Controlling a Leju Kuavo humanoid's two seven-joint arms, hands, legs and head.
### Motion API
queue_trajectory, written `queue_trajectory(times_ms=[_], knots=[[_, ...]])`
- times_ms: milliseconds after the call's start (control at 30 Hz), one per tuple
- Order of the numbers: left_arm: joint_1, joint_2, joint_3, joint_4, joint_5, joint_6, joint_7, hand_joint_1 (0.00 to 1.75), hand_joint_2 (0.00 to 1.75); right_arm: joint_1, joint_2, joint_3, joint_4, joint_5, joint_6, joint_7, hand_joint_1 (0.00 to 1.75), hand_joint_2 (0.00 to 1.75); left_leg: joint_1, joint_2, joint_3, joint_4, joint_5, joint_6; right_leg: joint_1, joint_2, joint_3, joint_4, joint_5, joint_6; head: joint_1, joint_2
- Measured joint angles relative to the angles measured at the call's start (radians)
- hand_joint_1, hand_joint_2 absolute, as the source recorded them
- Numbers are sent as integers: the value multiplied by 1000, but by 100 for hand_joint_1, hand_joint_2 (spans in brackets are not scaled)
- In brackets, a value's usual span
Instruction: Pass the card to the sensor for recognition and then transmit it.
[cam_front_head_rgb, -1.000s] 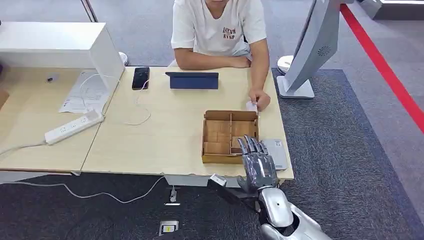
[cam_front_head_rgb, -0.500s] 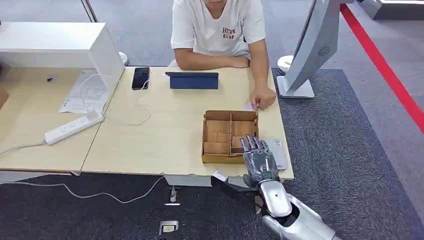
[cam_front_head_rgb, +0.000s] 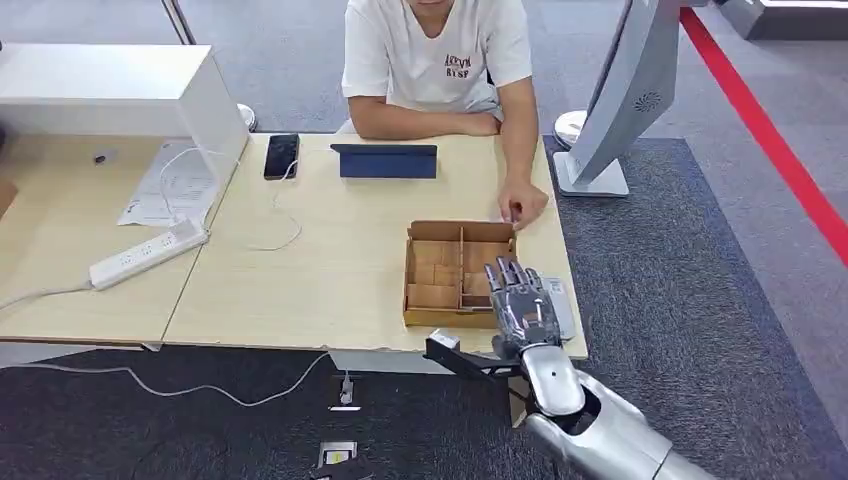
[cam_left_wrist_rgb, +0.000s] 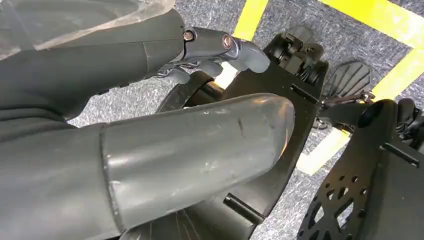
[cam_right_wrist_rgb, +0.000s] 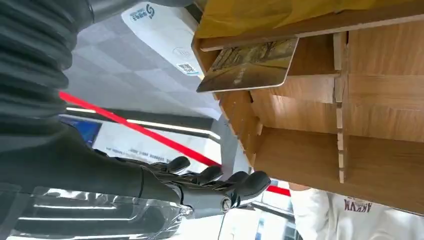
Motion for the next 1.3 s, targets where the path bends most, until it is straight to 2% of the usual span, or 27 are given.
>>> queue_trajectory(times_ms=[667, 1300], knots=[[2, 0, 1, 4, 1, 8, 0, 0, 0, -38, 1, 25, 68, -69, 8, 20, 0, 175, 0, 0, 0, 0, 0, 0, 0, 0, 0, 0, 0, 0, 0, 0], [-30, -22, 0, 36, -6, -34, 6, 0, 0, -72, 13, 36, 85, -72, -8, 20, 0, 175, 0, 0, 0, 0, 0, 0, 0, 0, 0, 0, 0, 0, 0, 0]])
